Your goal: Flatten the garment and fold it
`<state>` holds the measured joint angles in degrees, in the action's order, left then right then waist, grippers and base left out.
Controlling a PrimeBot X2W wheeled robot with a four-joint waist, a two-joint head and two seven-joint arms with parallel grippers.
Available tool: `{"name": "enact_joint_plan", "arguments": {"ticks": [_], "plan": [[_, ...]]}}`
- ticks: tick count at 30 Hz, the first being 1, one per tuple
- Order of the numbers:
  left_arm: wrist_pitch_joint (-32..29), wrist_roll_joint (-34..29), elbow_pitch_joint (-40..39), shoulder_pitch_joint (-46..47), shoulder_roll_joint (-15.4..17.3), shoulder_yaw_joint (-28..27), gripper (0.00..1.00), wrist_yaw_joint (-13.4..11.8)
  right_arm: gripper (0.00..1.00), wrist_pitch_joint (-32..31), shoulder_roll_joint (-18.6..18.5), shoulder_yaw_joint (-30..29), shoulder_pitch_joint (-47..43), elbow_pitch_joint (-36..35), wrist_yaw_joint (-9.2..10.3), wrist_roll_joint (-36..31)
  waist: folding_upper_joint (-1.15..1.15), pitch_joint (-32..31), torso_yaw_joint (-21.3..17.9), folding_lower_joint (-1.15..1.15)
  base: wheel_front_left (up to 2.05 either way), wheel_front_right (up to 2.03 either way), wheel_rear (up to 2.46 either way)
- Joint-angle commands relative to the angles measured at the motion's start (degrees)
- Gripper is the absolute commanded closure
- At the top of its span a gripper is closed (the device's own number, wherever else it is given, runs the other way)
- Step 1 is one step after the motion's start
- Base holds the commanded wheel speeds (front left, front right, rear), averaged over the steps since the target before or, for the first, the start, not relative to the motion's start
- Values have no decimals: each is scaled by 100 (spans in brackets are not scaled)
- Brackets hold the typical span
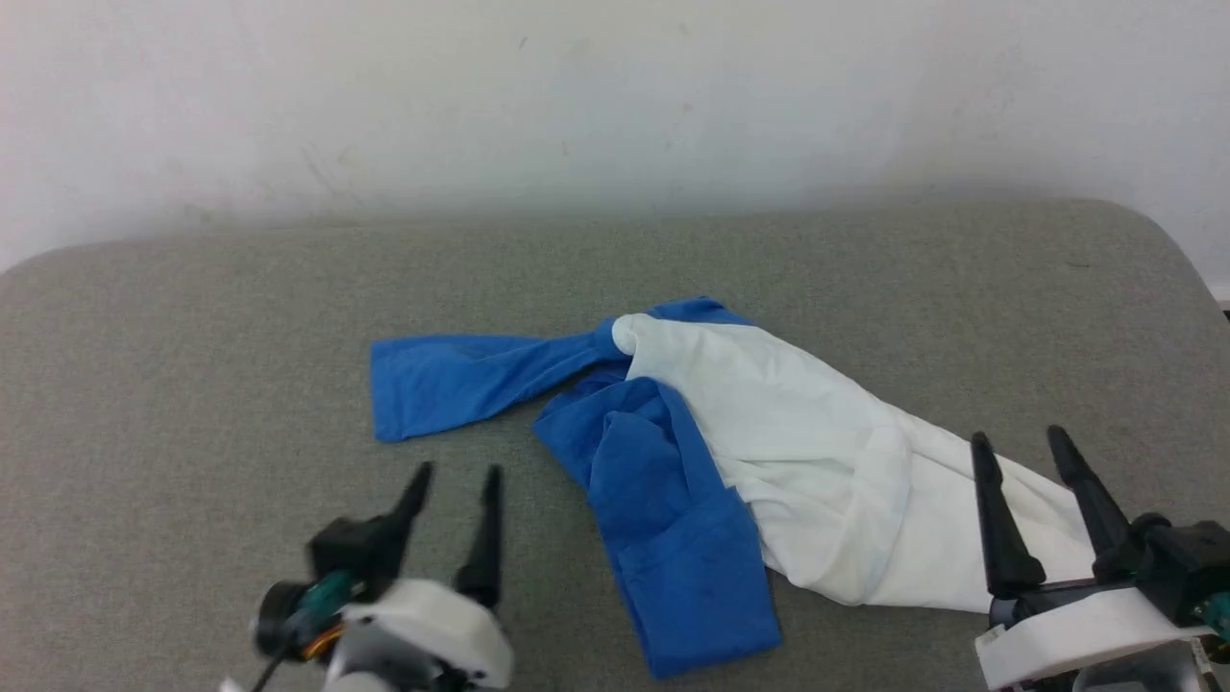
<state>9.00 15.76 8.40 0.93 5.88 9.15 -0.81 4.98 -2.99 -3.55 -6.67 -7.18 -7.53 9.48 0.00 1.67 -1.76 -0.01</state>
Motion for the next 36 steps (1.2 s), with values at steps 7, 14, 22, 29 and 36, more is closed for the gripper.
{"name": "enact_joint_plan", "arguments": {"ticks": [7, 14, 22, 29, 36], "plan": [[-1063, -97, 824, 1286, -182, 943, 0, 498, 0, -80, 11, 344, 13, -215, 4, -96, 0, 246, -159, 1, 0, 0, 0], [-1933, 301, 2136, 2217, -256, 1221, 0, 671, 0, -64, 11, 410, 117, -178, 4, 5, 0, 400, -440, 1, 0, 0, 0], [-1615, 491, 1935, 2210, 8, 1196, 100, 660, 0, 63, 11, 284, 94, -23, 4, 153, 0, 393, -492, 1, 0, 0, 0], [-1713, 950, 461, 535, 420, 446, 100, -101, 0, 79, 11, 161, 3, -7, 4, 170, 0, 342, -368, 1, 0, 0, 0], [-2016, 1480, 63, -711, 317, 97, 47, -501, 0, 70, 11, 129, 37, -2, 4, 185, 0, 375, -264, 1, 0, 0, 0]]}}
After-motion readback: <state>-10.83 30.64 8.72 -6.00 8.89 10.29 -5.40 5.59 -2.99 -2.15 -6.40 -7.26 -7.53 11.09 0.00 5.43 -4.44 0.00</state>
